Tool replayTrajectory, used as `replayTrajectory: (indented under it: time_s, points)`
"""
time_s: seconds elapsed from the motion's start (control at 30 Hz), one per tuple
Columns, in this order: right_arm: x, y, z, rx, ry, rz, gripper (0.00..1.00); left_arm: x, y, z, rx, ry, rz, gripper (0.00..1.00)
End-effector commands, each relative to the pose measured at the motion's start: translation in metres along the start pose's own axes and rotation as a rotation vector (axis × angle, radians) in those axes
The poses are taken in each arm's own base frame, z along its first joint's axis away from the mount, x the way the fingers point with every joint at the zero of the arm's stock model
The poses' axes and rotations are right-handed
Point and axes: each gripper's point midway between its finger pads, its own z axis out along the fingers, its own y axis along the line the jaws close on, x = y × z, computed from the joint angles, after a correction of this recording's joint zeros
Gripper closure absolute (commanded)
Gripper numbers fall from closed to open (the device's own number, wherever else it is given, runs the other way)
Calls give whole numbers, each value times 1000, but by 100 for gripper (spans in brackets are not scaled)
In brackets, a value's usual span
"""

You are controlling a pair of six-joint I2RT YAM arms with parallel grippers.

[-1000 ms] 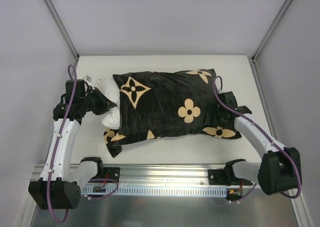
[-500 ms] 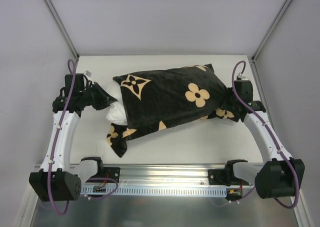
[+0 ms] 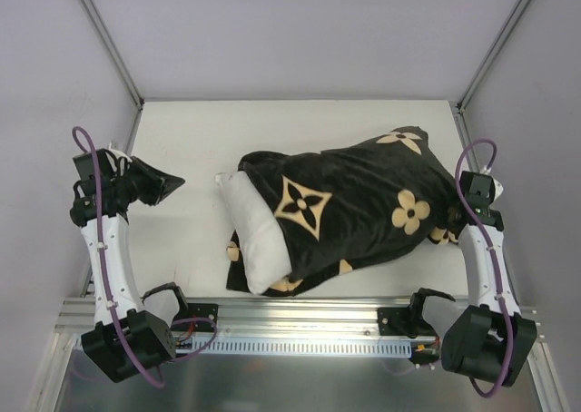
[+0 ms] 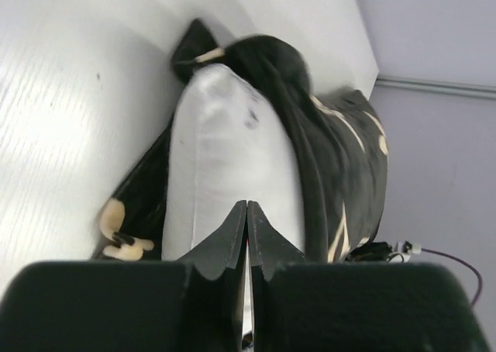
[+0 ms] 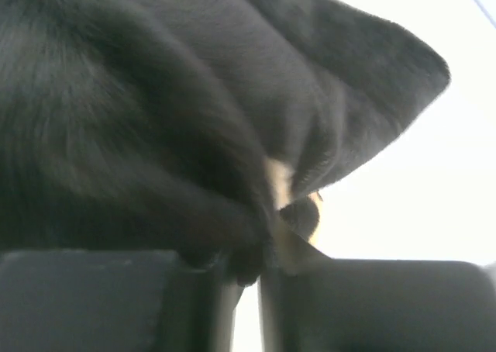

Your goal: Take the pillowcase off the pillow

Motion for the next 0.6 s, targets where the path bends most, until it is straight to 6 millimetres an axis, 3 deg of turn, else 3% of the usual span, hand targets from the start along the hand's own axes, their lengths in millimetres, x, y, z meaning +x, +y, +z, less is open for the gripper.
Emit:
replayTrajectory:
  time_s: [0.0,0.07,0.13,0.2,0.3,0.37,0.4,0.43,0.5,0.53,0.57]
  points:
    - [1,-8,4,34,-13,56,78,20,19,5,-1,43,16,100]
    - [-6,0,-4,-6,-30,69,57,25,21,5,6,52,25,100]
    - [-19,22,-19,-109,-49,72,32,29,23,3,11,53,33,100]
    - [-30,40,-37,-179,-85,47,18,32,23,3,17,57,41,100]
    - [-45,77,-80,-275,-146,-57,12,38,15,1,45,78,74,100]
    - [-46,97,-98,-333,-163,-107,10,45,9,3,52,106,101,99]
    - [-46,105,-106,-348,-176,-130,9,47,10,6,31,106,110,88]
    - [-42,128,-125,-424,-183,-174,9,62,6,12,25,157,127,61]
    - [-37,148,-137,-455,-190,-224,8,72,9,20,-19,174,143,23]
    - [-21,167,-151,-521,-176,-285,8,73,15,27,-57,174,139,10]
    - [-23,179,-163,-548,-194,-310,8,80,15,31,-63,197,127,1]
